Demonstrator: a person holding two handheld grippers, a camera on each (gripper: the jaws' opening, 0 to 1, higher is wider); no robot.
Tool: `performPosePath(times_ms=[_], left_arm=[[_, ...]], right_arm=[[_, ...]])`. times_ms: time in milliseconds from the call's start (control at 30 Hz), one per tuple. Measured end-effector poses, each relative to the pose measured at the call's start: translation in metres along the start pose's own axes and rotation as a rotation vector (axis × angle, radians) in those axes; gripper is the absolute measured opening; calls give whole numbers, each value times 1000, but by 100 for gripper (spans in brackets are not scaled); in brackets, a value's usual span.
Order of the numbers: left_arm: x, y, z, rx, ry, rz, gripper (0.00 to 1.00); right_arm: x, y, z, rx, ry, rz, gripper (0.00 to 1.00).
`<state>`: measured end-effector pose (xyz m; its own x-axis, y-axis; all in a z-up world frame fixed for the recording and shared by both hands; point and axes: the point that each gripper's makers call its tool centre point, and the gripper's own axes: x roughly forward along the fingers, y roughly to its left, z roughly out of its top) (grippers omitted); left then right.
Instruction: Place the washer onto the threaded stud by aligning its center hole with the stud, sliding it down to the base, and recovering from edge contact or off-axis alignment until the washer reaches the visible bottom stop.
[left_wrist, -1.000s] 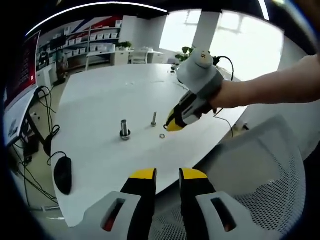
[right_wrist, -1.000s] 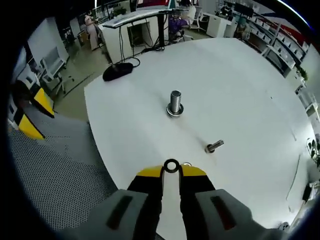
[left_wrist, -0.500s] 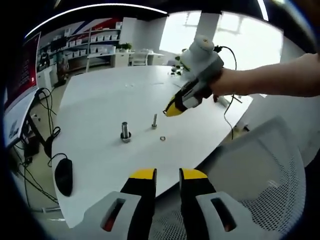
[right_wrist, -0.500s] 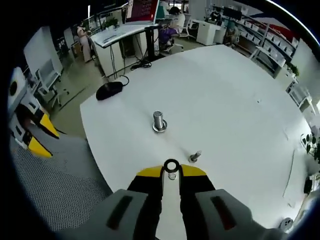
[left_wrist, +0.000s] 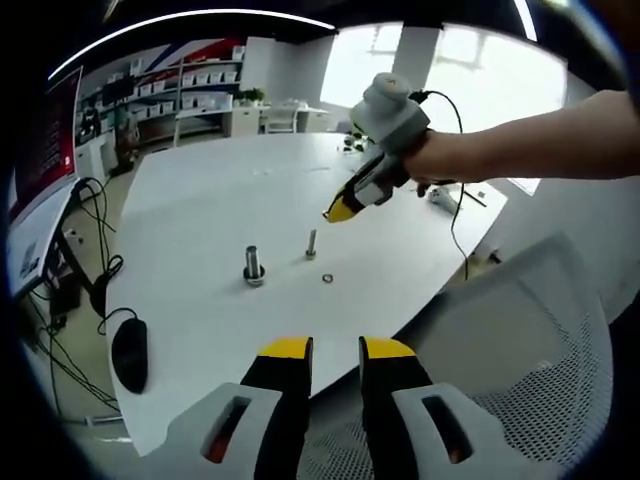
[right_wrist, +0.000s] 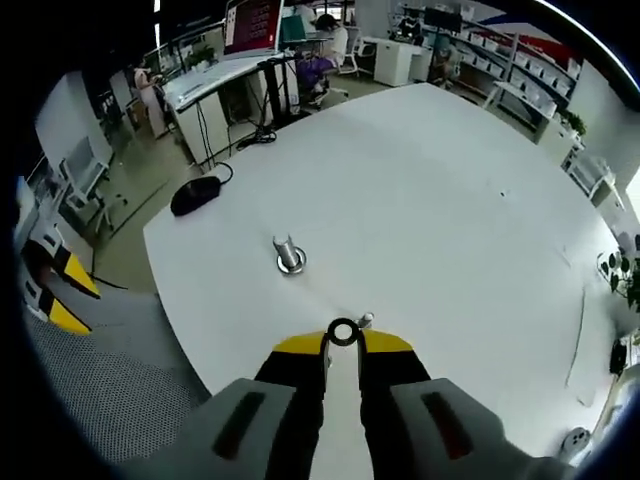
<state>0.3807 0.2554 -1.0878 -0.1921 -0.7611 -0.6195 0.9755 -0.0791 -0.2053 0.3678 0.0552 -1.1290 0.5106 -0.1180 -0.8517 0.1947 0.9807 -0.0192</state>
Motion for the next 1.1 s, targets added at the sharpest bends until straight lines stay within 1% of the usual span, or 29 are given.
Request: performPosePath(times_ms=[100, 133, 167, 233, 300, 333, 400, 467, 533, 600, 667, 700, 767, 867, 900, 967, 1000, 1100], left_arm=[[0, -2, 0, 1, 5, -5, 16], [-1, -3, 0, 2, 9, -8, 16], [-1, -4, 0, 2, 11, -8, 16], [2, -2, -2, 0, 9, -9, 16], [-3, -7, 3, 1, 7, -9, 16], [0, -4, 0, 1, 10, -11, 16], [1, -4, -2, 5, 15, -14, 16], [0, -6, -1, 8, 17, -17, 16], [-1, -8, 0, 8, 18, -19, 16], [-1, -8, 0, 8, 20, -20, 16], [0, -7, -1, 9, 22, -21, 16], [0, -7, -1, 8, 22, -19, 16], [-2, -8, 1, 5, 17, -15, 16], [-1, -7, 0, 4, 19, -16, 16], [-1, -7, 0, 4, 20, -17, 16], [-1, -7, -1, 3, 22, -16, 16], [0, -6, -2, 2, 22, -15, 16], [-1, -7, -1, -2, 24, -12, 16]], right_arm=[[4, -2, -1, -9, 17, -4, 14], [7, -3, -1, -11, 25, -5, 14], [15, -6, -4, -18, 34, -5, 14], [17, -7, -6, -34, 55, -7, 14], [20, -8, -8, -56, 71, -10, 14], [23, -10, -7, -64, 74, -13, 14], [28, -14, -6, -46, 72, -13, 14], [28, -11, -5, -37, 74, -3, 14], [36, -13, -8, -77, 93, -9, 14], [34, -13, -9, -87, 105, -11, 14], [39, -18, -10, -60, 107, -17, 14], [43, -22, -12, -31, 106, -21, 14], [44, -23, -12, -13, 100, -20, 14], [47, -27, -15, -32, 118, -27, 14], [47, -26, -16, -26, 122, -28, 14], [45, -24, -13, 11, 109, -22, 14], [45, -23, -12, 11, 104, -20, 14], [46, -22, -13, -22, 114, -23, 14]])
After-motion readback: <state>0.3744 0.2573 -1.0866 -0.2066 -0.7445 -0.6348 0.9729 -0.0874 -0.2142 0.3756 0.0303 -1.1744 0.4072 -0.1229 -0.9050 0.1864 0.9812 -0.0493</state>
